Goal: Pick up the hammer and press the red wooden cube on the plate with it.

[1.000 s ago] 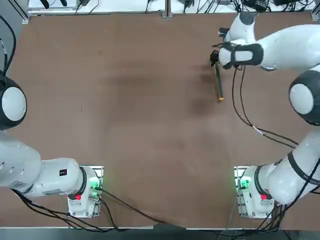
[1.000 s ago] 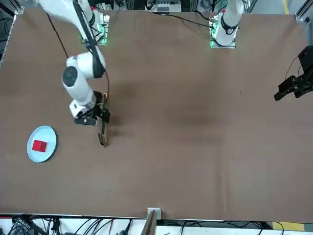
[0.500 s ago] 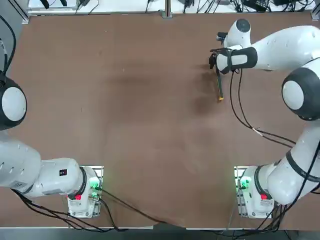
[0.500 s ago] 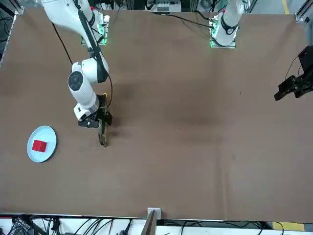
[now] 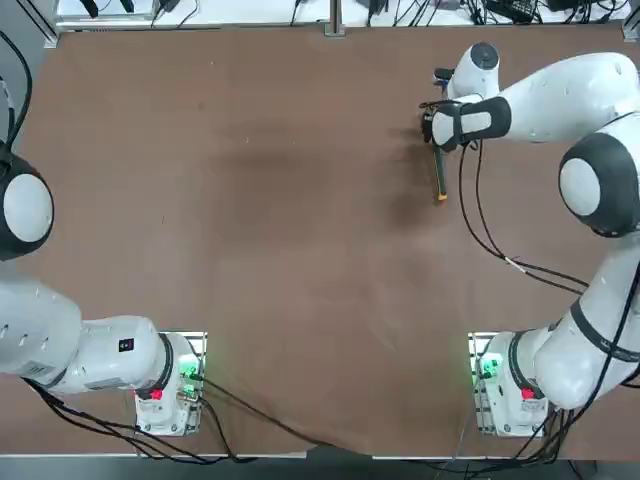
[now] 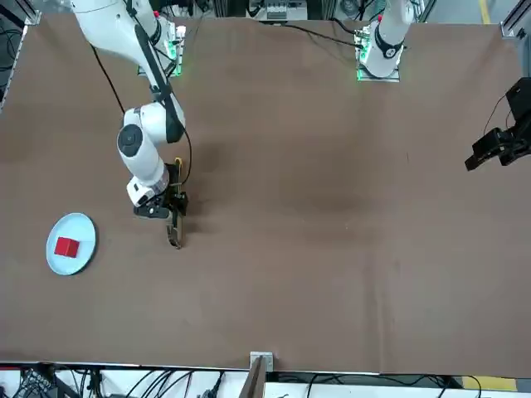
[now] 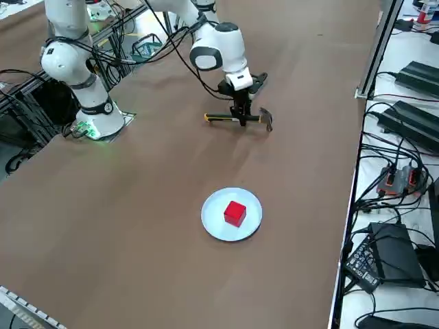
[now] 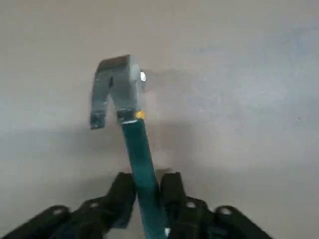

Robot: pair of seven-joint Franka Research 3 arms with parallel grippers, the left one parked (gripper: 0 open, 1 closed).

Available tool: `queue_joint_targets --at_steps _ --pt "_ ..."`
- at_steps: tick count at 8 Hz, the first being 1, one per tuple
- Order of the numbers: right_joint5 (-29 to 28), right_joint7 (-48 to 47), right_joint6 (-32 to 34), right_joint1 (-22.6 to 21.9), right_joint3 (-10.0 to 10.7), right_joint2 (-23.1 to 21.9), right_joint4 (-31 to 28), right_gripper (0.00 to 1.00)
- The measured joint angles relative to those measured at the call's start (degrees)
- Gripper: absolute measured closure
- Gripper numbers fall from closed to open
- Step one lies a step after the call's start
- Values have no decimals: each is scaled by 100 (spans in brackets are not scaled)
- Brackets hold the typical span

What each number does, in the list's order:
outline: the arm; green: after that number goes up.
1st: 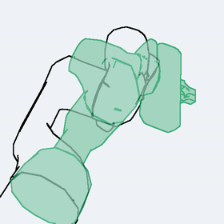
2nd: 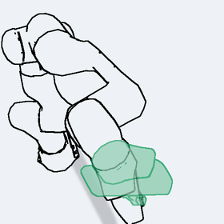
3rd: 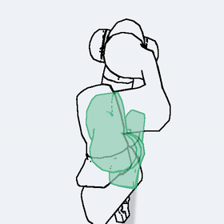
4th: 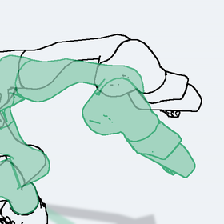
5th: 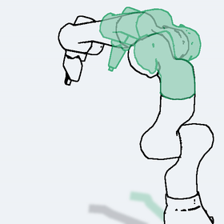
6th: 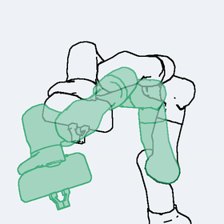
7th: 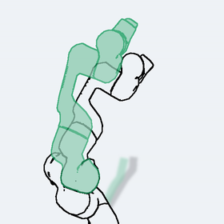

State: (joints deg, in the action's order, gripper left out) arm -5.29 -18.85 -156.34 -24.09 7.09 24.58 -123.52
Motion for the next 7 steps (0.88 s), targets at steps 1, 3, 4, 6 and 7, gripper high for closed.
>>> queue_joint_targets --at_steps 1,3,4,6,7 --pt "-1 2 -7 -2 -1 -5 15 77" --pt "0 9 5 3 48 -55 82 77" --pt "6 106 174 18 155 -166 155 77" --pt "13 866 1119 67 719 -602 474 77" --pt "14 1425 1628 99 1162 -821 669 77"
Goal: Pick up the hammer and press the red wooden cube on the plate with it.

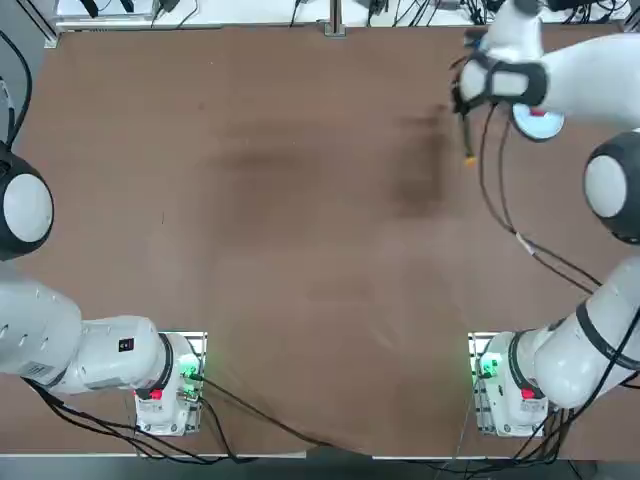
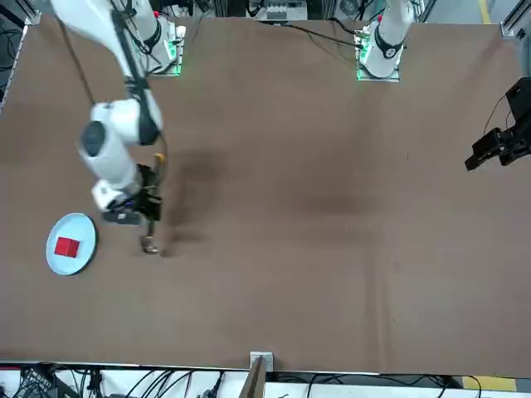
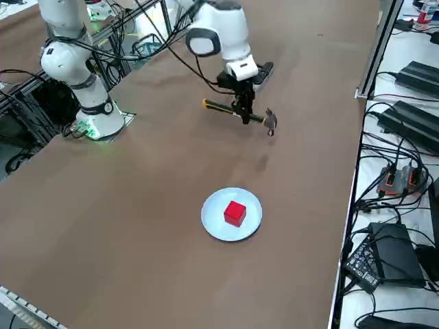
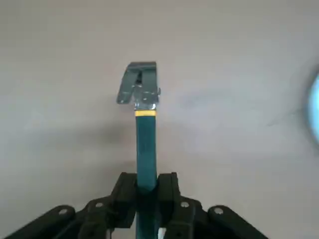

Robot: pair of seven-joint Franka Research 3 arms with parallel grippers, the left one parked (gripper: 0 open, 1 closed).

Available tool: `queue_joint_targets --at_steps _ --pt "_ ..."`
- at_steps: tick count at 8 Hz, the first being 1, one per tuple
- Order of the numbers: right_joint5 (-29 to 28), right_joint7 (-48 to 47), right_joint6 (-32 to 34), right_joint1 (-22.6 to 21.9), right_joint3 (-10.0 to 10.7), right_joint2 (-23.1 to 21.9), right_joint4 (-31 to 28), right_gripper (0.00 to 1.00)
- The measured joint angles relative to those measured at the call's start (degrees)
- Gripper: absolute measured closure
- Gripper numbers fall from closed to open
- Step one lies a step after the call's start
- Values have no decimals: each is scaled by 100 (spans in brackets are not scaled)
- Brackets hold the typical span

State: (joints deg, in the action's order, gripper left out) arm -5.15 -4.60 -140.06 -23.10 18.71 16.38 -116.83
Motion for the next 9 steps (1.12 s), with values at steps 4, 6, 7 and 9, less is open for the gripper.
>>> queue_joint_targets --at_steps 4,6,7,9 --pt "2 2170 614 730 1216 -131 406 78" --pt "0 2701 603 1342 1223 133 517 78" --pt "-2 2799 597 1517 1221 285 569 78" --pt "-240 2823 590 1609 1207 563 597 78"
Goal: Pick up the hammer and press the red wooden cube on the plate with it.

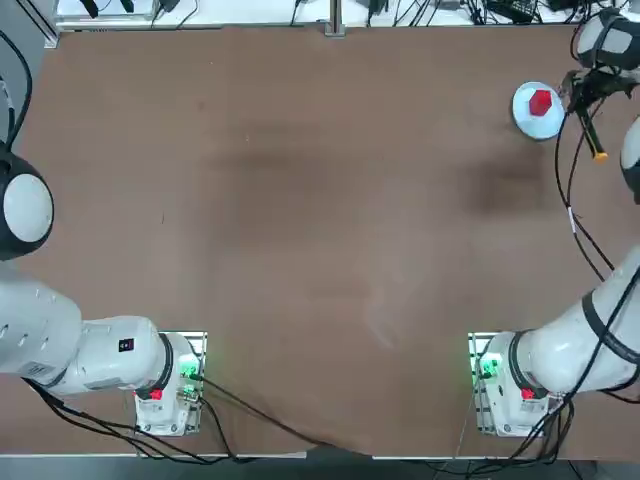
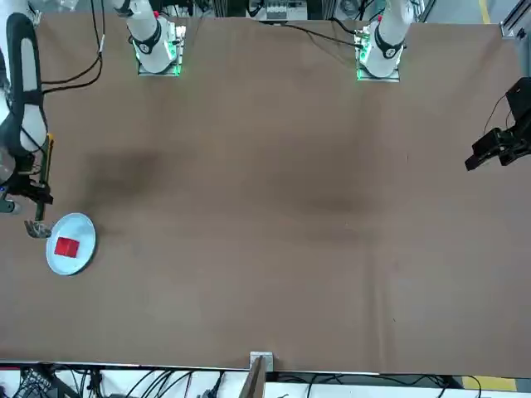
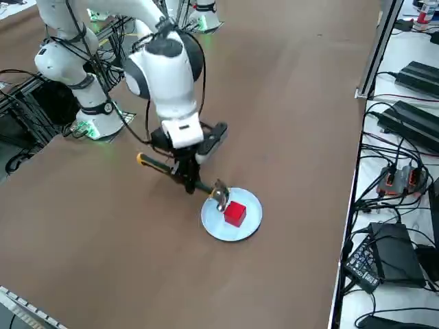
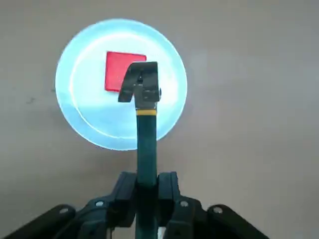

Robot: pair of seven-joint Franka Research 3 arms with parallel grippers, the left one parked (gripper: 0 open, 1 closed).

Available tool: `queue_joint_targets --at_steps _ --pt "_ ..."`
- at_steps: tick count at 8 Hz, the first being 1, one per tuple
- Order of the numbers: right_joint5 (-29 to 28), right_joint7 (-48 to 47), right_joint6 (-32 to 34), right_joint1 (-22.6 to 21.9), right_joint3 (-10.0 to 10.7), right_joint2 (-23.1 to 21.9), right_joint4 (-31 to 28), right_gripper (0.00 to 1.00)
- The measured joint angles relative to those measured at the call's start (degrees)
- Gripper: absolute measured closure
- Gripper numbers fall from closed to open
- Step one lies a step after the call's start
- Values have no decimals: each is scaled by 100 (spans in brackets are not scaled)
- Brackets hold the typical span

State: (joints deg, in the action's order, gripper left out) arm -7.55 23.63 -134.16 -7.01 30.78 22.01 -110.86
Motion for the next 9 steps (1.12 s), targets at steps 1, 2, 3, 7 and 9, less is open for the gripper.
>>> queue_joint_targets --at_steps 1,2,3,7,9 --pt "-298 63 -9 -5 -27 152 4 78" --pt "-550 191 -42 -11 -48 305 17 78" --pt "-660 272 -72 -18 -58 394 60 78" --pt "-677 426 406 -67 -59 85 518 78" --pt "-677 458 655 -52 -56 -10 649 78"
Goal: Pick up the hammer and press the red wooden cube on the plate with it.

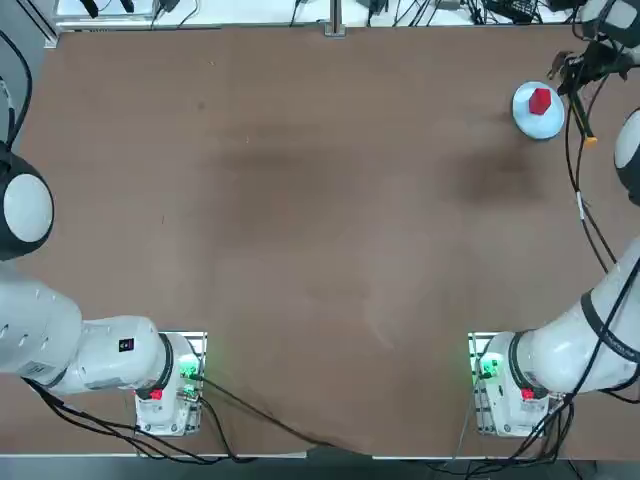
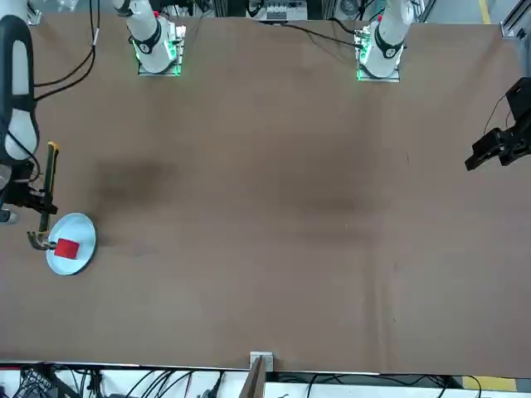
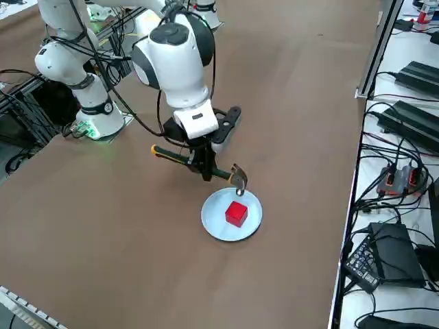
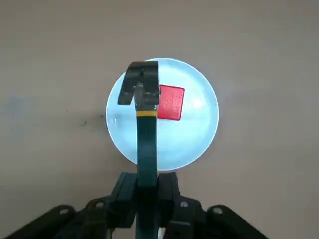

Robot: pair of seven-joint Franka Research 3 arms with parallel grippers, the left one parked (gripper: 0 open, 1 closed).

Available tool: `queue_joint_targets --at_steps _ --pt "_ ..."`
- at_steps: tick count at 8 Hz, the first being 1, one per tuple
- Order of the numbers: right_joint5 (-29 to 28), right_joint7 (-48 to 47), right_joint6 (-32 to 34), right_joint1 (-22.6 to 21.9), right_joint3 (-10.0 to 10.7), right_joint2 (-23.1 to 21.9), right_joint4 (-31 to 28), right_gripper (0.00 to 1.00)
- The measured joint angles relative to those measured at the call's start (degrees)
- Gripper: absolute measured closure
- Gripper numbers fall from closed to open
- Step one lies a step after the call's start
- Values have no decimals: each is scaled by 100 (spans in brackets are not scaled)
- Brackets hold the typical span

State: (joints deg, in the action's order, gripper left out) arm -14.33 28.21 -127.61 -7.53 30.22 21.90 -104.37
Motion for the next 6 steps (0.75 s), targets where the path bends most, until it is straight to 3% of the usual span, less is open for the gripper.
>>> queue_joint_targets --at_steps 4,6 --pt "-62 4 -287 28 -3 640 -42 78" --pt "-101 4 -281 -1 -5 660 22 78"
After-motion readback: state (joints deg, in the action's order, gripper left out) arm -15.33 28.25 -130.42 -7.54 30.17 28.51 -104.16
